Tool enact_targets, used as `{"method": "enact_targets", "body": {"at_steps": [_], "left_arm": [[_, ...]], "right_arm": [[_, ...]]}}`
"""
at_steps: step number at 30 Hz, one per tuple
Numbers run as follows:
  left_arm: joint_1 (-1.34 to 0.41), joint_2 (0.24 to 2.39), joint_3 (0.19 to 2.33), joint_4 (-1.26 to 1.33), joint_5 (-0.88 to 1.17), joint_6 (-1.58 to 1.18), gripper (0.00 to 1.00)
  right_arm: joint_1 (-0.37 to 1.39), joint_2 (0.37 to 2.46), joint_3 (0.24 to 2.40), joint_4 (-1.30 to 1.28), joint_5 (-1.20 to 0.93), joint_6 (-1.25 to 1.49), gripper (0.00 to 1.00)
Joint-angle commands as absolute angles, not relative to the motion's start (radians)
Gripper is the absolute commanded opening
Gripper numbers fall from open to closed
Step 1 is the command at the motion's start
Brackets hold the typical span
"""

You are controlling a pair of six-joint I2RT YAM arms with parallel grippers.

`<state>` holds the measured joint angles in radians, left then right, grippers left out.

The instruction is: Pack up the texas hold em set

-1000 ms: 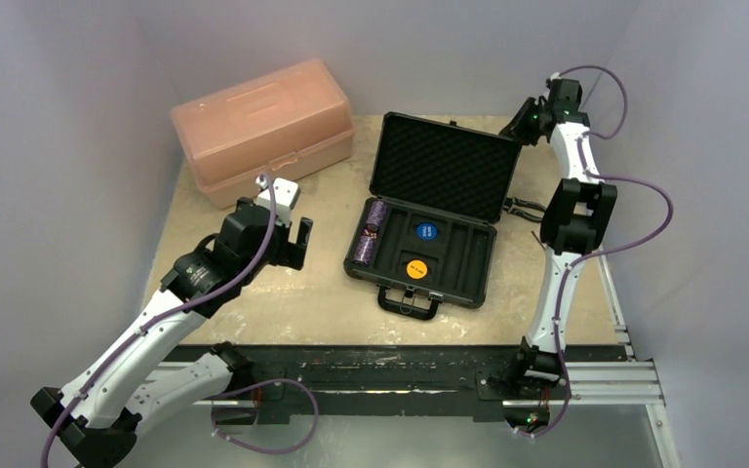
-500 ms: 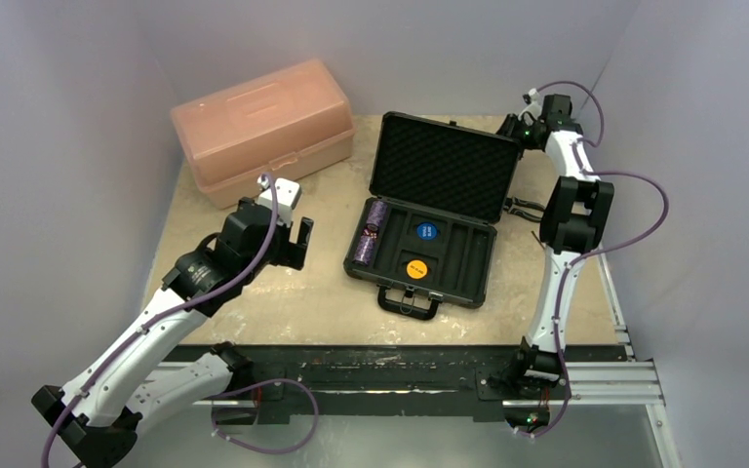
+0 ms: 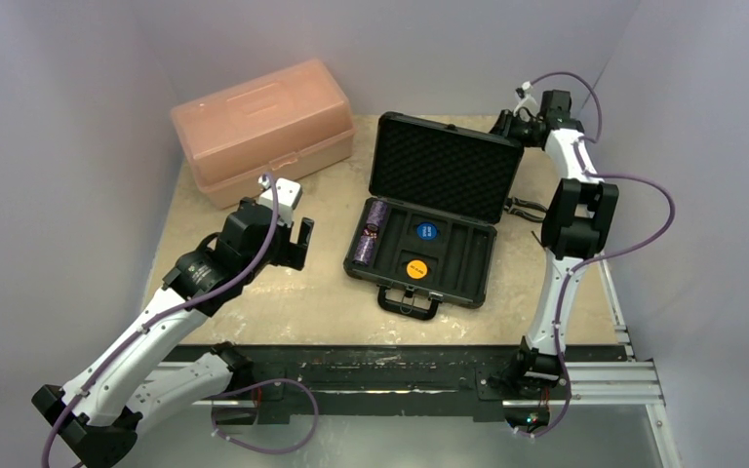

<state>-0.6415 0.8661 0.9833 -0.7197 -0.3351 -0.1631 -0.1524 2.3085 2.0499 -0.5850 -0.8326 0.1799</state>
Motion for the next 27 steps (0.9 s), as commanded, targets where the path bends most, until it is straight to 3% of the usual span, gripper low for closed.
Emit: {"method": "enact_targets", "body": {"at_steps": [1, 27], "left_arm": [[-0.637, 0.858, 0.995, -0.691, -0.316, -0.150, 0.83], [-0.639, 0.798, 0.991, -0.691, -0.288, -0.168, 0.82]], "right_arm": [[-0.133, 2.201, 2.013, -0.612, -0.919, 0.122, 0.26], [-0.031, 1.987, 1.746, -0.620, -0.906, 0.044, 0.24]]}}
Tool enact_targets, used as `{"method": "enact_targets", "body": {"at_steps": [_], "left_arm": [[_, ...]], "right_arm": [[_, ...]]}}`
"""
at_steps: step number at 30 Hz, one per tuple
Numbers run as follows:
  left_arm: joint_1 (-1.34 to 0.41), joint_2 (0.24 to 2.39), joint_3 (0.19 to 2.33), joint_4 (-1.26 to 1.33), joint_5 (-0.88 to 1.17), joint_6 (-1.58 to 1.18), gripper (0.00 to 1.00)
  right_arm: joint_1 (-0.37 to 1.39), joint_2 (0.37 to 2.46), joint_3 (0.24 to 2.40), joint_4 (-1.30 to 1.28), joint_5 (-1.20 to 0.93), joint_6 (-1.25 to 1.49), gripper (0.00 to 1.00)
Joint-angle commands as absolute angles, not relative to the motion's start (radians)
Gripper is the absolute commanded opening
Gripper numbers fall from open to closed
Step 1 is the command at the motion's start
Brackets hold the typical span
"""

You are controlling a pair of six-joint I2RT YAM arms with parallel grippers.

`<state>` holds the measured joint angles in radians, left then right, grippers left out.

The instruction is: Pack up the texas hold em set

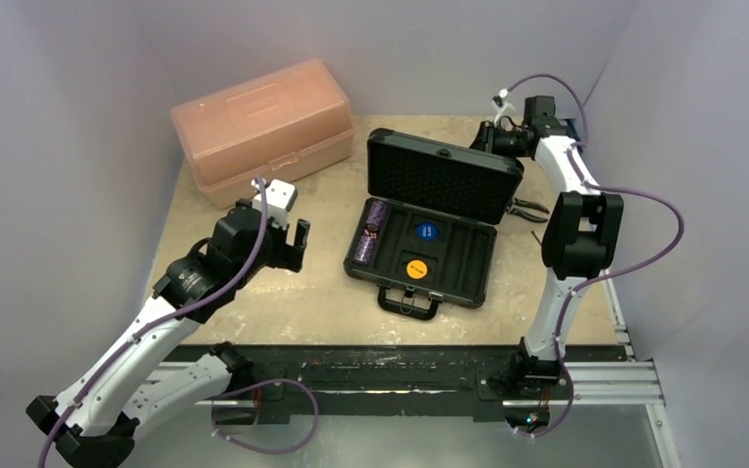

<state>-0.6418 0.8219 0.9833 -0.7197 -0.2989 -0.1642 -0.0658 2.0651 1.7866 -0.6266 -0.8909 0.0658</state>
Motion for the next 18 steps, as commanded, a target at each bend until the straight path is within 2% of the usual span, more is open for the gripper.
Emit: {"method": "enact_targets", "body": {"at_steps": [1, 18], "left_arm": [[-0.640, 0.793, 0.990, -0.692, -0.288, -0.170, 0.82], [-0.648, 0.737, 0.985, -0.711, -0.312, -0.193, 0.81]], "right_arm": [[-0.026, 1.976, 1.732, -0.615, -0.903, 0.046, 0.24], [0.046, 1.795, 1.528, -0.556, -0.795, 0.090, 0.22]]}}
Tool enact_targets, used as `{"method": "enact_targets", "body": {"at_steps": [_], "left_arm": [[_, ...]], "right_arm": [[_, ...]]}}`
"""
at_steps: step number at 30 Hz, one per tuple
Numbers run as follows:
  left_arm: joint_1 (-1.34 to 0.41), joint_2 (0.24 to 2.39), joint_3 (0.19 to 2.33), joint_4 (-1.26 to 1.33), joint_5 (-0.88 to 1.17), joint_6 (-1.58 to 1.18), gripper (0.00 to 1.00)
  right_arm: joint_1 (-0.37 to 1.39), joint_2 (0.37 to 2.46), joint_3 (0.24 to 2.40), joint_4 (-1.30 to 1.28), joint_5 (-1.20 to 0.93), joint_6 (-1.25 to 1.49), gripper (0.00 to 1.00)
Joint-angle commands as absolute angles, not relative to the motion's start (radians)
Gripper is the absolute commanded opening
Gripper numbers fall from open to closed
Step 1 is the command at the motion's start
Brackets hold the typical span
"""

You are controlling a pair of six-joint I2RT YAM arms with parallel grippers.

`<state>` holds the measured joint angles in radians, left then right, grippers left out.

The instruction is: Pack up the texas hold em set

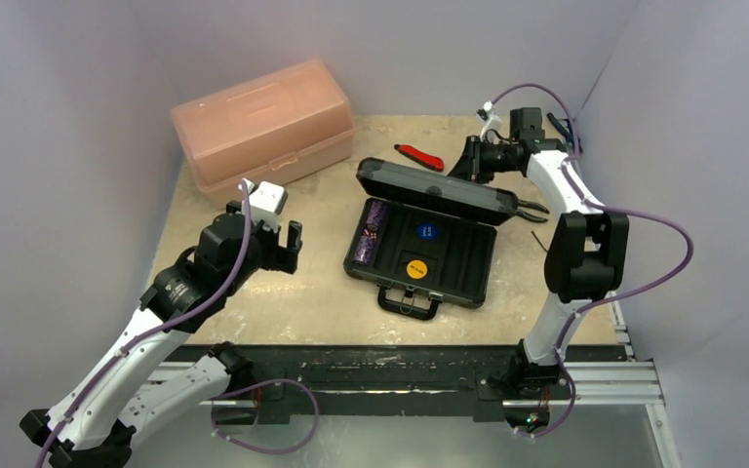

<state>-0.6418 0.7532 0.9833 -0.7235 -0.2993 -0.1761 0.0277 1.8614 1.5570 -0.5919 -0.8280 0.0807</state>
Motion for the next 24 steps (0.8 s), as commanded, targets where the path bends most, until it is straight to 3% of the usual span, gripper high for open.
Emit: {"method": "enact_targets", "body": {"at_steps": [1, 18, 24], "left_arm": [[-0.650, 0.734, 0.984, -0.713, -0.316, -0.194, 0.81], [-0.719, 0.727, 0.985, -0.731, -0.385, -0.196, 0.81], [-0.733, 0.749, 0.990, -0.738, -0.377, -0.207, 0.81]], "right_arm": [[0.051, 1.787, 1.520, -0.553, -0.792, 0.091, 0.22], [0.120, 1.717, 1.451, -0.538, -0.698, 0.109, 0.23], [0.123, 1.657, 1.414, -0.507, -0.580, 0.217, 0.52]]}}
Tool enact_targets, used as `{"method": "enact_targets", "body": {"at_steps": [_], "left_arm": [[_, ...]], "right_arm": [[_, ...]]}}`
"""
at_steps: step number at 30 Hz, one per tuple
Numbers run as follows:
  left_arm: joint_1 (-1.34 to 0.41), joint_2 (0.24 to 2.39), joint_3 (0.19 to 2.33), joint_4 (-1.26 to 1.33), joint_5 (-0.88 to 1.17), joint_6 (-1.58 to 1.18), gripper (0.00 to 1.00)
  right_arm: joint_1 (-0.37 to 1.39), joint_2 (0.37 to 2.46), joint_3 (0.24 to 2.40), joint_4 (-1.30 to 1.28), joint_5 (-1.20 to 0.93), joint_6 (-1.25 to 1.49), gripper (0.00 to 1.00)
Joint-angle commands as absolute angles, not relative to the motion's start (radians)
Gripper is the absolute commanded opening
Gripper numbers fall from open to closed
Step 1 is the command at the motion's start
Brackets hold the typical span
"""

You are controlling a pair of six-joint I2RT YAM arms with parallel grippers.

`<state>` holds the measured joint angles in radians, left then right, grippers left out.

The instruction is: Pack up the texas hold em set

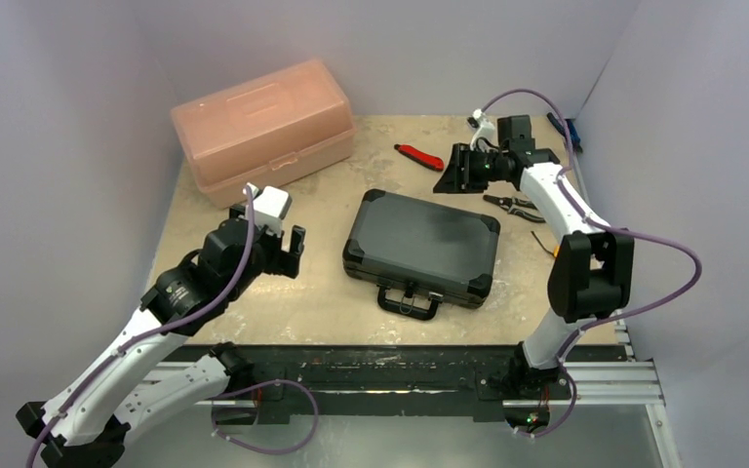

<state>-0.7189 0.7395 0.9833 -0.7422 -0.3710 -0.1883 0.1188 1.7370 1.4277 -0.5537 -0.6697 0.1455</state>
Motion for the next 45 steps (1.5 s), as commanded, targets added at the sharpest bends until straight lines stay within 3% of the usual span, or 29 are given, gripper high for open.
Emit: {"method": "enact_targets", "body": {"at_steps": [1, 5, 9, 11, 12, 16, 22, 24, 34, 38, 45], "left_arm": [[-0.740, 0.753, 0.989, -0.737, -0.374, -0.209, 0.81], [-0.777, 0.777, 0.993, -0.743, -0.381, -0.224, 0.81], [-0.785, 0.800, 0.997, -0.745, -0.377, -0.273, 0.83], [-0.785, 0.809, 0.996, -0.741, -0.364, -0.308, 0.83], [-0.785, 0.815, 0.996, -0.743, -0.358, -0.326, 0.84], [-0.785, 0.838, 0.946, -0.735, -0.314, -0.425, 0.84], [-0.785, 0.872, 0.840, -0.701, -0.228, -0.556, 0.81], [-0.785, 0.889, 0.812, -0.685, -0.214, -0.569, 0.78], [-0.785, 1.030, 0.740, -0.552, -0.148, -0.608, 0.63], [-0.785, 1.102, 0.758, -0.495, -0.120, -0.607, 0.51], [-0.782, 1.221, 0.806, -0.420, -0.078, -0.620, 0.48]], "right_arm": [[0.125, 1.650, 1.408, -0.511, -0.555, 0.237, 0.58], [0.128, 1.605, 1.381, -0.531, -0.395, 0.332, 0.80], [0.139, 1.547, 1.331, -0.526, -0.293, 0.416, 0.86], [0.161, 1.521, 1.320, -0.538, -0.226, 0.445, 0.98], [0.173, 1.511, 1.319, -0.547, -0.201, 0.455, 0.99], [0.206, 1.485, 1.317, -0.581, -0.126, 0.482, 0.99], [0.215, 1.445, 1.278, -0.606, -0.030, 0.510, 0.86], [0.218, 1.449, 1.265, -0.622, -0.006, 0.517, 0.81], [0.220, 1.473, 1.145, -0.643, 0.047, 0.520, 0.76], [0.219, 1.471, 1.107, -0.633, 0.034, 0.515, 0.71], [0.220, 1.484, 1.066, -0.630, 0.007, 0.509, 0.65]]}}
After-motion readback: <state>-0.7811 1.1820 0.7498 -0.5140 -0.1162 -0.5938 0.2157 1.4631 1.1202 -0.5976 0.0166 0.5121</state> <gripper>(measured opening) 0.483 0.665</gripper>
